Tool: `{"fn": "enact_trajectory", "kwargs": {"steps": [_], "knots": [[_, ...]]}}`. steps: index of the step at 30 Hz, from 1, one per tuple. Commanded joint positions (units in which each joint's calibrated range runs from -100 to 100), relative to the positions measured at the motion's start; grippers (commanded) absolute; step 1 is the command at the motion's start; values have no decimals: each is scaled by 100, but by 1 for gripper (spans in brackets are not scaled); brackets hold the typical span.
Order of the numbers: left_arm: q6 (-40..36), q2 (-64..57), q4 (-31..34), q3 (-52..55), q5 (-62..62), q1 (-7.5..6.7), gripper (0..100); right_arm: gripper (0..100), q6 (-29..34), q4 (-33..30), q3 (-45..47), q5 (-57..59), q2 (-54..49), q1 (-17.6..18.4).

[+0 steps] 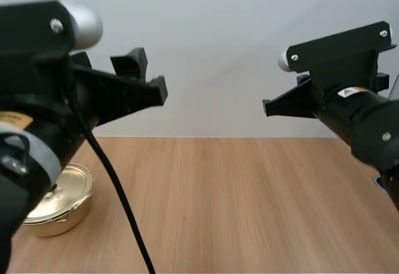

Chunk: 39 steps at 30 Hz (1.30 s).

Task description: Open the pot, put the car inside, and close it

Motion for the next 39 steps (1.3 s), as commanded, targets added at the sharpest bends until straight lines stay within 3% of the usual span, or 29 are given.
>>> {"fn": "enact_trajectory", "kwargs": {"steps": [1, 4, 8, 13, 16, 20, 27, 33, 39], "knots": [[226, -563, 1089, 567, 80, -4, 100, 0, -2, 574, 550, 1, -1080, 51], [-151, -809, 1092, 582, 646, -4, 100, 0, 22, 861, 793, 17, -1095, 77], [-476, -809, 1119, 601, 1149, -4, 100, 0, 45, 30, 818, 431, -1120, 77], [-375, -809, 1421, 1256, -408, -6, 100, 0, 1091, -126, 818, 2071, -1147, 53], [-373, -809, 1655, 1815, -1324, -161, 100, 0, 1259, -179, 878, 2449, -1147, -42], [-373, -809, 2029, 2629, -1970, -450, 100, 0, 1126, -300, 1276, 1876, -1147, -251], [-1048, -809, 2285, 3616, -3468, -682, 100, 0, 738, -679, 2394, 767, -1147, -309], [-1284, -809, 2290, 3887, -3597, -717, 100, 0, 812, -581, 2922, 61, -1147, -309], [-1533, -809, 2338, 3887, -3090, -688, 100, 0, 812, -286, 3095, 61, -1147, -309]]}}
